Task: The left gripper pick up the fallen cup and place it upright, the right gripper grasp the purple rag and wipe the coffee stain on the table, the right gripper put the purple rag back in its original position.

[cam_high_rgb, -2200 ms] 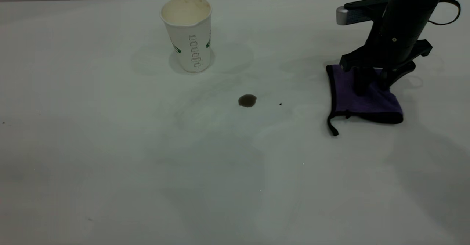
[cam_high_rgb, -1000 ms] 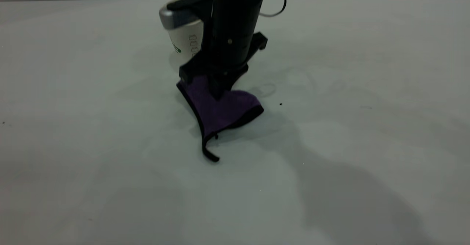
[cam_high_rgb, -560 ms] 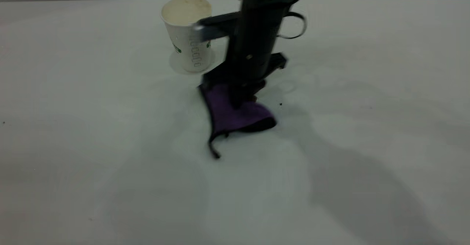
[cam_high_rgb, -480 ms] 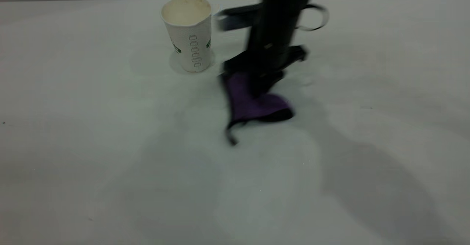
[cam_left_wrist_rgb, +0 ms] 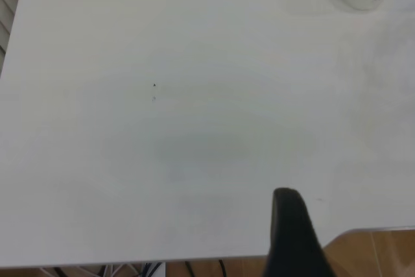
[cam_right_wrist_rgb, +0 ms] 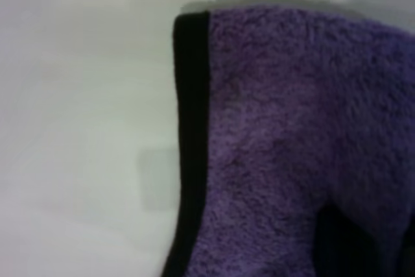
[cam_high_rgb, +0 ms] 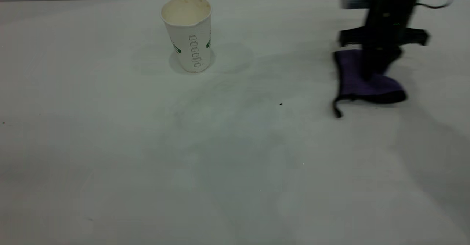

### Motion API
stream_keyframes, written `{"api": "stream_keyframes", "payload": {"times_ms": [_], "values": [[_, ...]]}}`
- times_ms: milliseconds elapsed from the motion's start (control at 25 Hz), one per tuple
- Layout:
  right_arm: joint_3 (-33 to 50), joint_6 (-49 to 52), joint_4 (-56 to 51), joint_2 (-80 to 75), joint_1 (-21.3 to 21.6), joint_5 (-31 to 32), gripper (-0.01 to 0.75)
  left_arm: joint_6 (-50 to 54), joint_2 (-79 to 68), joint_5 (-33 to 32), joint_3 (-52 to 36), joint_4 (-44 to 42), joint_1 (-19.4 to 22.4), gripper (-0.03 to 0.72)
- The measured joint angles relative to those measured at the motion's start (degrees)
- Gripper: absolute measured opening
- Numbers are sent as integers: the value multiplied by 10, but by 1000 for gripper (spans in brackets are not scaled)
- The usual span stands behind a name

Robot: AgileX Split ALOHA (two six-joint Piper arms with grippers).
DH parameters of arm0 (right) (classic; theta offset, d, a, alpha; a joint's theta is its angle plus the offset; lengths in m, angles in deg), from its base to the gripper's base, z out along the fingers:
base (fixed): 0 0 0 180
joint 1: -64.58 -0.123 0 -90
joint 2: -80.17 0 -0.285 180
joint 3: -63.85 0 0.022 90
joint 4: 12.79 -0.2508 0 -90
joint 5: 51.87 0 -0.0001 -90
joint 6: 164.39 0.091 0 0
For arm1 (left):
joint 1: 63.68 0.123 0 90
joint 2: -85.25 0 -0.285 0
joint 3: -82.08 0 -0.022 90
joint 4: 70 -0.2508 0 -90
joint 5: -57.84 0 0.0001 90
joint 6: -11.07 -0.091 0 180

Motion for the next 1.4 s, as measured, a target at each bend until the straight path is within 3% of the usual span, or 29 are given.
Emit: {"api": "stream_keyframes", "payload": {"times_ms": [120, 240, 360, 600, 840, 1400], "values": [[0, -8, 1, 2, 27, 13, 348, 0, 0, 0, 0, 0, 0, 513], [5, -32, 14, 13, 35, 23, 607, 0, 0, 0, 0, 0, 0, 513], [9, -61, 16, 52, 38, 44, 714, 0, 0, 0, 0, 0, 0, 513], [9, -82, 12, 229, 35, 176, 726, 0, 0, 0, 0, 0, 0, 513], [34, -87, 27, 399, 25, 201, 726, 0, 0, 0, 0, 0, 0, 513], [447, -97, 36, 905, 17, 217, 708, 0, 0, 0, 0, 0, 0, 513]]}}
